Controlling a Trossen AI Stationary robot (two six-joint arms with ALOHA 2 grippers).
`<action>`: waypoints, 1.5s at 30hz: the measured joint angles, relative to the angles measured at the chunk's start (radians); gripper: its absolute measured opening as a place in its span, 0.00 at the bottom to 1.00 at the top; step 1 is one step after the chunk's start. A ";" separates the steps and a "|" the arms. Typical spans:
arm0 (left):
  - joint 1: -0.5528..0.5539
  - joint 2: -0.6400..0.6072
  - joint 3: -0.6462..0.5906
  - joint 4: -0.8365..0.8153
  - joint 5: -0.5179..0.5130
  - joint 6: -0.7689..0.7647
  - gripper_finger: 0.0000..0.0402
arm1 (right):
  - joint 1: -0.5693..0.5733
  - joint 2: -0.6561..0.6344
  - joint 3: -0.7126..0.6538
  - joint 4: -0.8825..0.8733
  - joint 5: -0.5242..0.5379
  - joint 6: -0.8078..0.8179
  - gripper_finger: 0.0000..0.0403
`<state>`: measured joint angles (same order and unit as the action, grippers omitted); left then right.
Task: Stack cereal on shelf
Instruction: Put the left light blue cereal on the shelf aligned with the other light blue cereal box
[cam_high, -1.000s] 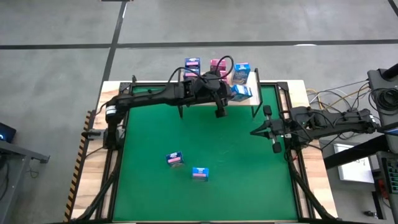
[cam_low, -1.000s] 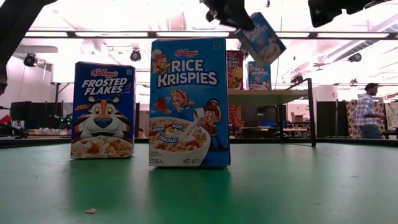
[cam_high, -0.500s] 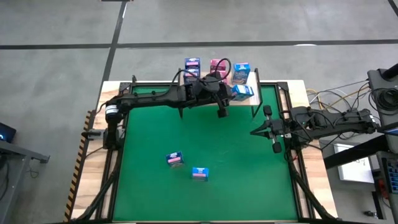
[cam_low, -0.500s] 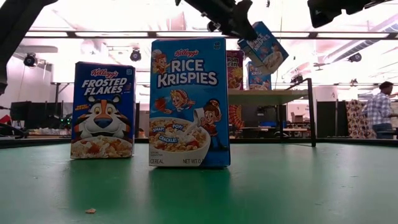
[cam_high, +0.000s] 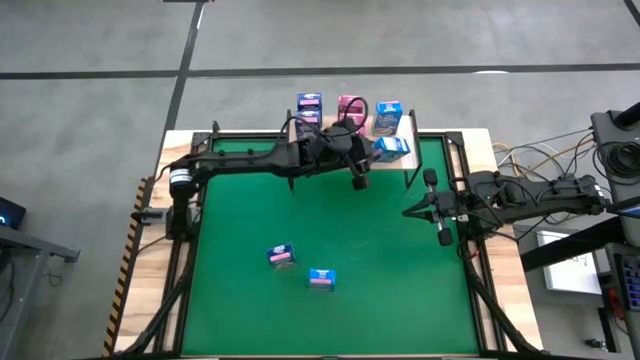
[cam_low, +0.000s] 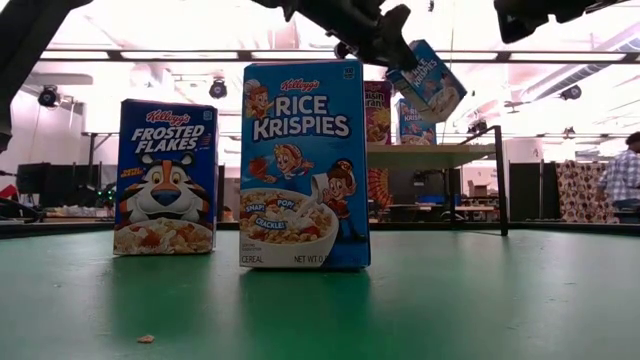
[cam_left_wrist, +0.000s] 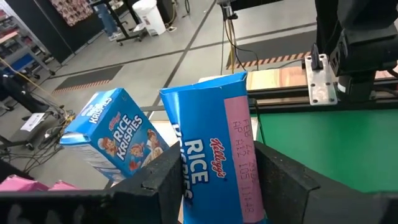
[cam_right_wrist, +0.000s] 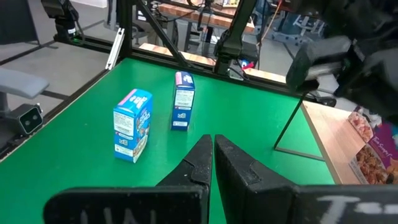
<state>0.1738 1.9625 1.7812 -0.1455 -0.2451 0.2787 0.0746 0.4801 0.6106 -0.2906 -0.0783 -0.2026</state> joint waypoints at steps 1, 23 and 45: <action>0.000 0.000 -0.010 0.014 -0.005 0.000 0.40 | 0.000 0.000 0.000 0.005 0.000 -0.001 0.02; 0.013 0.000 -0.035 0.084 -0.042 0.008 0.37 | -0.001 0.001 0.000 0.013 0.052 0.006 0.02; 0.016 0.000 -0.035 0.081 -0.041 0.009 0.28 | -0.081 0.478 -0.043 0.494 0.353 -0.204 0.02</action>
<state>0.1898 1.9625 1.7462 -0.0643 -0.2863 0.2882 -0.0068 0.9581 0.5677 0.2030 0.2743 -0.4070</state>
